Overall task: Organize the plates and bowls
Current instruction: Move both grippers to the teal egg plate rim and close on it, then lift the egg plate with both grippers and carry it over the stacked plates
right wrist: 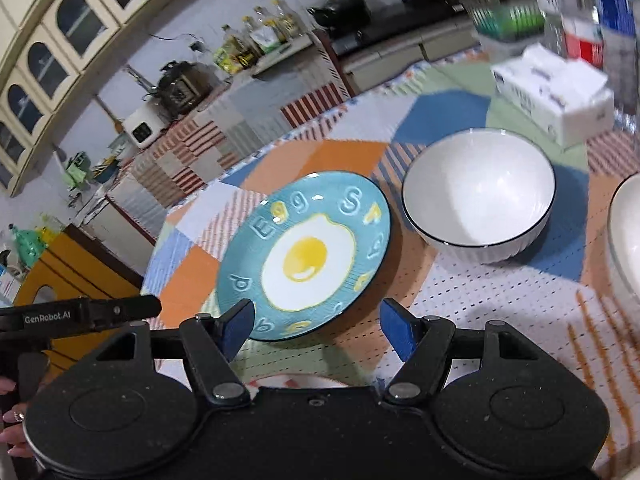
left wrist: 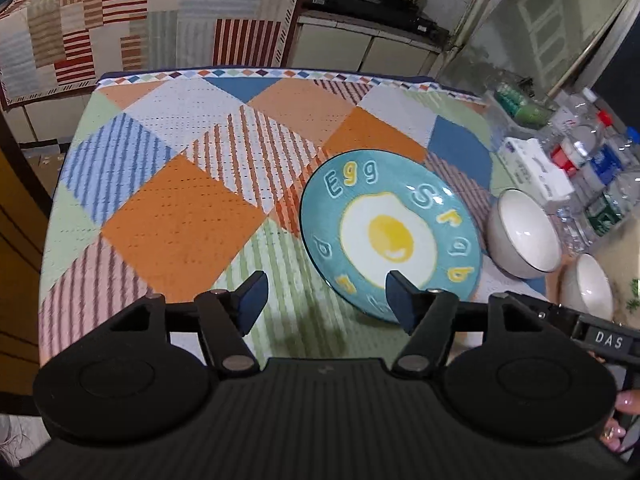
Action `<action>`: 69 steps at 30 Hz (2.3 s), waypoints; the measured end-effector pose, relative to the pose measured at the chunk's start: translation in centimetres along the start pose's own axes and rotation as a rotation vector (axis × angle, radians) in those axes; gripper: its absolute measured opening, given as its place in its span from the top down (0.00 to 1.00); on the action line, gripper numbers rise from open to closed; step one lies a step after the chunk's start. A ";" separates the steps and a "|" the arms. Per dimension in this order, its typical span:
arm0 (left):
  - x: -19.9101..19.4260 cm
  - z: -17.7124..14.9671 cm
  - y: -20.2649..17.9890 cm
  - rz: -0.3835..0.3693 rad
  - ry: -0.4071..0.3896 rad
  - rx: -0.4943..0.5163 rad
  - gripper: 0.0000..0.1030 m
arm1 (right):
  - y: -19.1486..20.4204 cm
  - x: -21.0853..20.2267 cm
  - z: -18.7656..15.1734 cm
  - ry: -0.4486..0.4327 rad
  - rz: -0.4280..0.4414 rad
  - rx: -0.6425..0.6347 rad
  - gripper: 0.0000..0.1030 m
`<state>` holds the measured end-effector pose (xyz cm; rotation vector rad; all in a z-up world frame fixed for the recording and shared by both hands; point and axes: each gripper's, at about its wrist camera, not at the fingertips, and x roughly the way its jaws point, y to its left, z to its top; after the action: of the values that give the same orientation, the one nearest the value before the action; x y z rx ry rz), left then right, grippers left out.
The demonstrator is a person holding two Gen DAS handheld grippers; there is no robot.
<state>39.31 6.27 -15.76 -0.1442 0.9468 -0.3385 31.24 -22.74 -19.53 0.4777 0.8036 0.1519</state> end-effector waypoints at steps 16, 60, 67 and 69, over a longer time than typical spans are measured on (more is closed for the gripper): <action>8.0 -0.6 1.0 -0.005 0.050 -0.092 0.38 | -1.5 5.7 0.5 0.021 -0.039 0.089 0.29; -11.2 -6.0 -3.6 -0.005 -0.068 -0.070 0.84 | 3.4 -9.7 -3.6 -0.117 0.082 -0.118 0.82; -16.4 -8.8 -5.2 -0.011 -0.114 -0.072 0.83 | 4.6 -14.3 -4.9 -0.142 0.115 -0.165 0.82; -17.1 -9.7 -5.7 -0.004 -0.116 -0.063 0.81 | 4.9 -15.3 -5.3 -0.146 0.119 -0.179 0.82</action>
<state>20.95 7.11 -6.69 -0.2210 0.8426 -0.3010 17.10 -21.26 -10.43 0.3626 0.6125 0.2934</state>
